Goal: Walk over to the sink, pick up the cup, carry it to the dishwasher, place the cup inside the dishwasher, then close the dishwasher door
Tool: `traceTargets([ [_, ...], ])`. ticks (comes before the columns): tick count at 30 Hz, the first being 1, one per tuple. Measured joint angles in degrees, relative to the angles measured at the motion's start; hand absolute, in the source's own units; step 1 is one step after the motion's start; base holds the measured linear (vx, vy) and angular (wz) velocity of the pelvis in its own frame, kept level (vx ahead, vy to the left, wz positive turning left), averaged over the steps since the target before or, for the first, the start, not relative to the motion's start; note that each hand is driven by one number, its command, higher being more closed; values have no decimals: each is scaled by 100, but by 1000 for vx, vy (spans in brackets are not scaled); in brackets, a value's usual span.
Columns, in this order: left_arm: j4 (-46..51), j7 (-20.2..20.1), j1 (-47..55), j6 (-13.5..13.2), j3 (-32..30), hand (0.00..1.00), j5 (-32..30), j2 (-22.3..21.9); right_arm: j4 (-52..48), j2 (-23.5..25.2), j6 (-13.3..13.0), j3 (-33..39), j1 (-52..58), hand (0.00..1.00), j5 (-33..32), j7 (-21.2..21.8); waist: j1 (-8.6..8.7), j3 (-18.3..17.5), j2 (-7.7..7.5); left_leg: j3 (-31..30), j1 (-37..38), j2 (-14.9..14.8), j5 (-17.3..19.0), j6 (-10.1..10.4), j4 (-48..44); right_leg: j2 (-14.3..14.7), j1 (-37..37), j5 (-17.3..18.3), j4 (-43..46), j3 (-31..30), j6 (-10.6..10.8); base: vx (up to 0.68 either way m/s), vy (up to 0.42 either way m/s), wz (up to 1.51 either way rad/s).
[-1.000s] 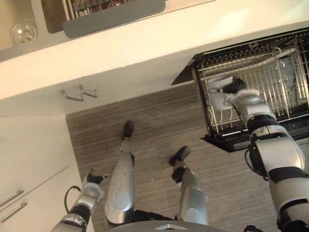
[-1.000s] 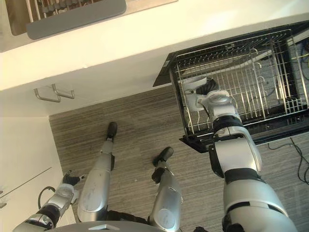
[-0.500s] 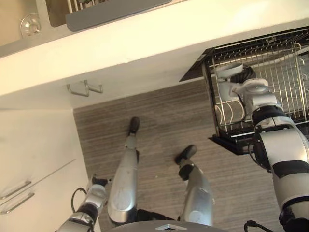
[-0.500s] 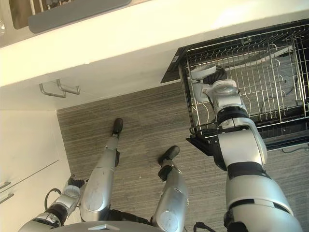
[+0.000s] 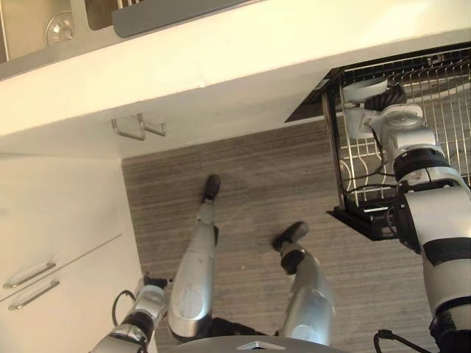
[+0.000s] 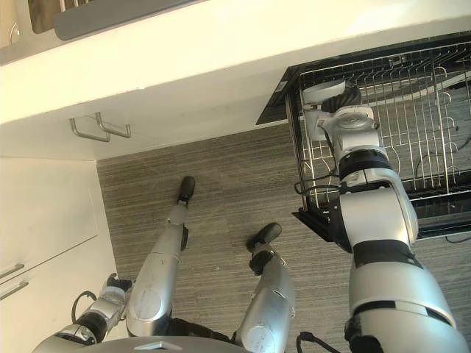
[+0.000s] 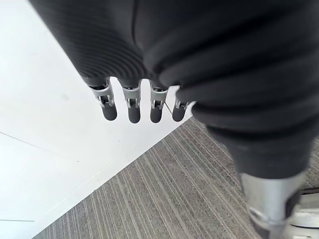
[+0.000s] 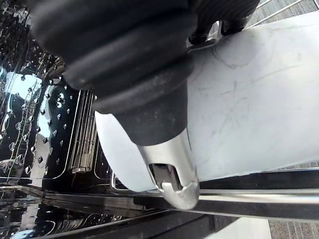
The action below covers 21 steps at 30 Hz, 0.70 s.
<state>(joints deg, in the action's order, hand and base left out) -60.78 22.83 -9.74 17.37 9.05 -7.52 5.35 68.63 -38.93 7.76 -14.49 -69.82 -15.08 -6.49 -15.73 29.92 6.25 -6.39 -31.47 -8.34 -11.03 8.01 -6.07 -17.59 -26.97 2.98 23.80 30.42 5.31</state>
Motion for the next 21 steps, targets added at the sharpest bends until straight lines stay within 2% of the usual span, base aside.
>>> traceTargets([
  [9, -59, 1, 0, 66, -14, 0, 62, -80, -18, 44, -2, -14, -17, 0, -154, -28, -103, -13, 21, 38, -75, -56, 175, 19, -352, 83, -15, -19, -45, -135, -38, -23, -36, -8],
  [15, -64, 2, 0, 204, -38, 0, 77, -96, -46, 76, -21, 62, -18, 0, -529, -419, -106, -64, 102, 90, -72, -107, 195, 12, -352, 144, -9, -95, -139, -170, -41, -11, -25, -4],
  [18, -65, 4, 0, 217, -59, 0, 124, -104, -80, 91, -78, 183, -17, 0, -733, -404, -89, -64, 101, 177, -13, -151, 184, 21, -339, 224, 46, -221, -321, -233, -44, 13, -30, -16],
  [21, -63, 54, -13, 175, -226, 0, 310, -103, -359, 195, -161, 196, 18, 0, -729, -378, 11, -64, 98, 285, 166, -218, 196, 7, -331, 356, 269, -401, -600, -302, -35, 24, -38, -20],
])
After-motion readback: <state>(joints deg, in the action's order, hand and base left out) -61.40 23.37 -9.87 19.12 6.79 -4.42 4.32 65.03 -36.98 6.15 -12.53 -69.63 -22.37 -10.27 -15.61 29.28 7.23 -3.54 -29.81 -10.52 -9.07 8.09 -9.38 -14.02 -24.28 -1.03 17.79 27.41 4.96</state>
